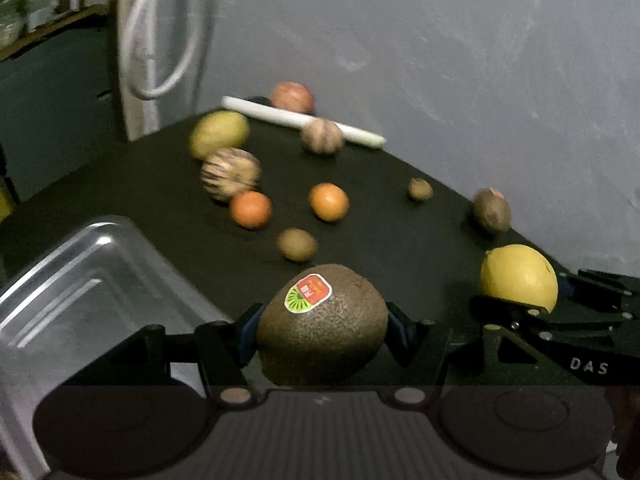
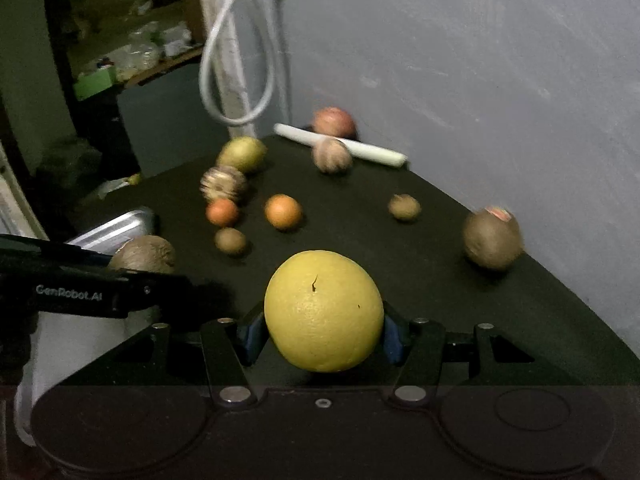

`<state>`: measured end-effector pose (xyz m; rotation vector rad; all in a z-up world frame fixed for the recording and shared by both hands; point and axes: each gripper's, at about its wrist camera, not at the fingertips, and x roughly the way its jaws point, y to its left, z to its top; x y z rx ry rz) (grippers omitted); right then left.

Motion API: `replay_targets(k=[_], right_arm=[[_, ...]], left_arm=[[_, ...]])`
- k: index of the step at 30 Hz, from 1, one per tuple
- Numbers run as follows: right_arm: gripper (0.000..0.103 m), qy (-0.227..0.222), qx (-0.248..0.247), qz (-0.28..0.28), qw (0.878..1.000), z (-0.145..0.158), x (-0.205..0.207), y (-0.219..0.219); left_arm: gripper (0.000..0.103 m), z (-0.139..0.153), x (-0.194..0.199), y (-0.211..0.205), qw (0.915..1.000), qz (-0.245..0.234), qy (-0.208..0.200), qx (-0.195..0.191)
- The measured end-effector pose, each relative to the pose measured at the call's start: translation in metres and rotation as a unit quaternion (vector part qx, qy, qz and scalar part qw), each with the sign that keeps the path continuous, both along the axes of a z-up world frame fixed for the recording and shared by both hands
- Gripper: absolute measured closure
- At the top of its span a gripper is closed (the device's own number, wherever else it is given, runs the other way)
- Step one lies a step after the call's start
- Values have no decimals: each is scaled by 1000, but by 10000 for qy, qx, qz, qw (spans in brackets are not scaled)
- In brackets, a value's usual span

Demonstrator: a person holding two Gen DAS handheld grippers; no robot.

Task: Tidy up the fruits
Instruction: 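Grasp the kiwi with the left tool while the right tool grasps the grapefruit, carry both to the tray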

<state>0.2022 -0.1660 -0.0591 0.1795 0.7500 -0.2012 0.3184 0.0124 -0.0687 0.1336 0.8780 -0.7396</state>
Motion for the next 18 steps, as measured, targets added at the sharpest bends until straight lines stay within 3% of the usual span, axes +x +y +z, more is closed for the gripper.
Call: replay_targets(k=[10, 18], right_arm=[[45, -206, 233, 977, 9947, 25, 69, 68], [45, -82, 313, 1825, 9827, 6, 139, 123]], left_arm=[[37, 20, 51, 86, 9929, 1158, -153, 216], [37, 8, 87, 143, 9800, 1934, -118, 455]])
